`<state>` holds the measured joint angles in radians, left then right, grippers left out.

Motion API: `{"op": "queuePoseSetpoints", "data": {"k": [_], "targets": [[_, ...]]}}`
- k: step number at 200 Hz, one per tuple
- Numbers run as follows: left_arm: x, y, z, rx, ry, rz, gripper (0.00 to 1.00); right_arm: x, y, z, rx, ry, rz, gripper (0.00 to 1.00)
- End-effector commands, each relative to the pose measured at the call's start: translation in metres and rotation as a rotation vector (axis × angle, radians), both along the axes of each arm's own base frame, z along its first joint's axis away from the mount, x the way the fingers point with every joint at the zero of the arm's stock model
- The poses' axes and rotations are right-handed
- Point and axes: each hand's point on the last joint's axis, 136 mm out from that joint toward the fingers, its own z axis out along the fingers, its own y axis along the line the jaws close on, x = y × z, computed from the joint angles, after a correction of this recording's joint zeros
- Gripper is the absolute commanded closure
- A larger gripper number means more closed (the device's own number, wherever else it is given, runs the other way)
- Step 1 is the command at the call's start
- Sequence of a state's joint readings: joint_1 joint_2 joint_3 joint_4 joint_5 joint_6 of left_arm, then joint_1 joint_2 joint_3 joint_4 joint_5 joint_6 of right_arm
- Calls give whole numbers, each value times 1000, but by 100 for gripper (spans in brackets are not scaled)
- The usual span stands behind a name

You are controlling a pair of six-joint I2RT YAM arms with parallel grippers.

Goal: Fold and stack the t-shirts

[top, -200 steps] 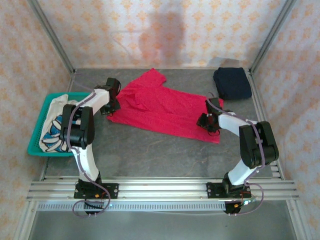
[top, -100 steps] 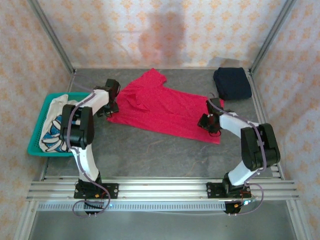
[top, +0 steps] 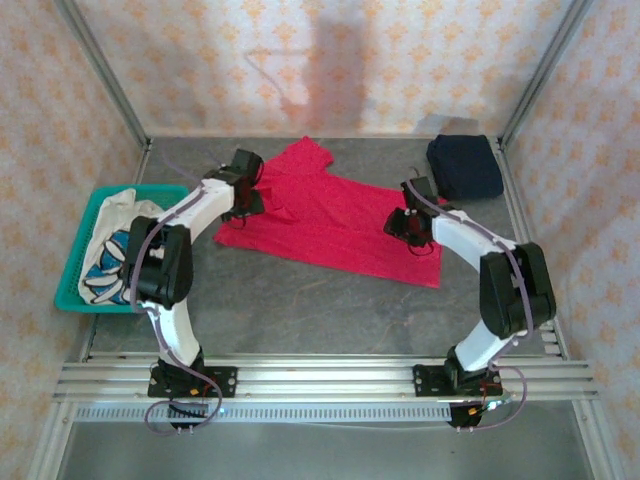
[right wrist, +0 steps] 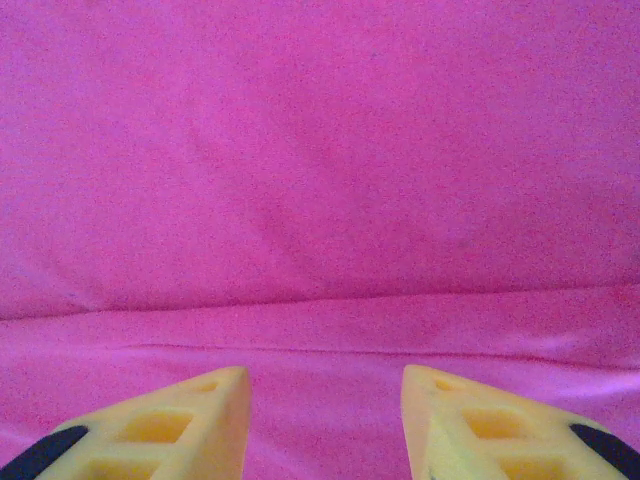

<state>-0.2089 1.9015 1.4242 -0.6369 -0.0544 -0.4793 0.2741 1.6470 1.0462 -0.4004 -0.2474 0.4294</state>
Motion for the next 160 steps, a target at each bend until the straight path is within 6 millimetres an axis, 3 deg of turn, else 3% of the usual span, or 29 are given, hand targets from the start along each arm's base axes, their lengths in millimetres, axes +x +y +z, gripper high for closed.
{"op": "queuePoseSetpoints", "data": {"k": [1,28,64,105,110,160], "targets": [[15,-12,-17,-63,-14,12,41,10,1,-11,-19,12,-8,56],[11,-8,-37,-38,27,20,44,12,4,-23,-14,37,-3,57],[-12,0,-61,-20,69,41,46,-1,5,-36,-23,84,29,57],[-62,12,-84,-17,138,125,46,-22,7,-42,-63,129,95,57],[-64,12,-76,-27,114,127,46,-24,8,-42,-65,132,100,57],[-128,20,-79,-74,153,208,46,-43,14,-44,-40,171,141,57]]}}
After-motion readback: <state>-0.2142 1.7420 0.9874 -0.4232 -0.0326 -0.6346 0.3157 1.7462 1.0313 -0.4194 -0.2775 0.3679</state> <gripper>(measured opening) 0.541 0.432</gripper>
